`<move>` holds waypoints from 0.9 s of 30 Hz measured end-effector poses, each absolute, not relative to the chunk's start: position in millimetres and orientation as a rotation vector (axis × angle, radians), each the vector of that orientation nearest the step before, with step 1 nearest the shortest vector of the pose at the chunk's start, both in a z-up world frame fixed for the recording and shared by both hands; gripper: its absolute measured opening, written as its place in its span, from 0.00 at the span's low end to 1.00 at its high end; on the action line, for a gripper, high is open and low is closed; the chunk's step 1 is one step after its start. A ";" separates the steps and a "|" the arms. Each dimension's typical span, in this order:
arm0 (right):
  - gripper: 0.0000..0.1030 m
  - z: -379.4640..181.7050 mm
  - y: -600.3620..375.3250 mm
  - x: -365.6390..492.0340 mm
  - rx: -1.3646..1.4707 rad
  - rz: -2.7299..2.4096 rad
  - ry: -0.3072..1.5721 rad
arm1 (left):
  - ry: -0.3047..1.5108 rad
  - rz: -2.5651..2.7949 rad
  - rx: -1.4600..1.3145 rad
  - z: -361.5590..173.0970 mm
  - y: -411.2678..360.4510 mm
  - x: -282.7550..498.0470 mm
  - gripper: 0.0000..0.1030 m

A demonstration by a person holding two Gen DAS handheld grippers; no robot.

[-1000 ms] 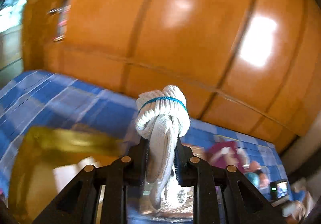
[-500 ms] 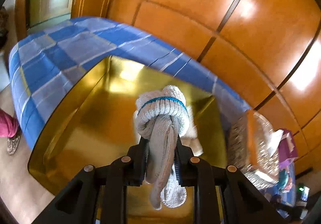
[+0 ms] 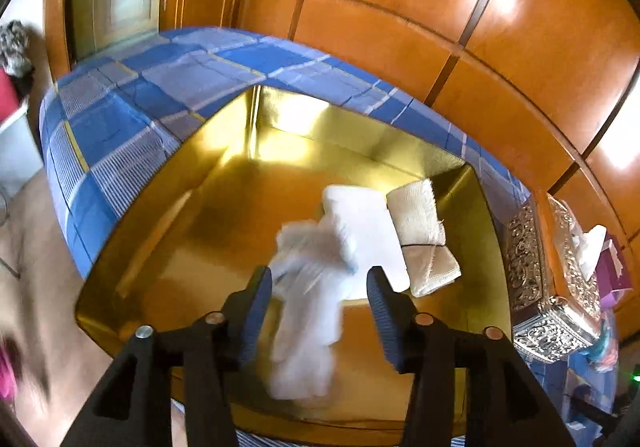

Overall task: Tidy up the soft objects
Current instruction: 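Carry the sock to the gold tray and release it with the left tool, then lower the Tempo tissue pack into the gold tray and open the right tool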

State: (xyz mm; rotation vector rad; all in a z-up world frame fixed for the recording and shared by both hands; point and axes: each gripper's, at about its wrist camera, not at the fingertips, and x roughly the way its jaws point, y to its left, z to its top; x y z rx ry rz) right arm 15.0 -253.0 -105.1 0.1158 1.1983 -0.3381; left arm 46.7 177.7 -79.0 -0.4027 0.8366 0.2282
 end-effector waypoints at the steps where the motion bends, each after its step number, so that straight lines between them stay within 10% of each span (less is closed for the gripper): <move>1: 0.51 -105.0 -251.1 12.2 0.125 -0.332 1.198 | 0.832 0.231 -0.387 -77.2 176.8 45.6 0.50; 27: 0.51 65.9 -115.4 74.1 -0.020 0.188 0.711 | 0.771 0.123 -0.209 -42.1 133.2 24.7 0.59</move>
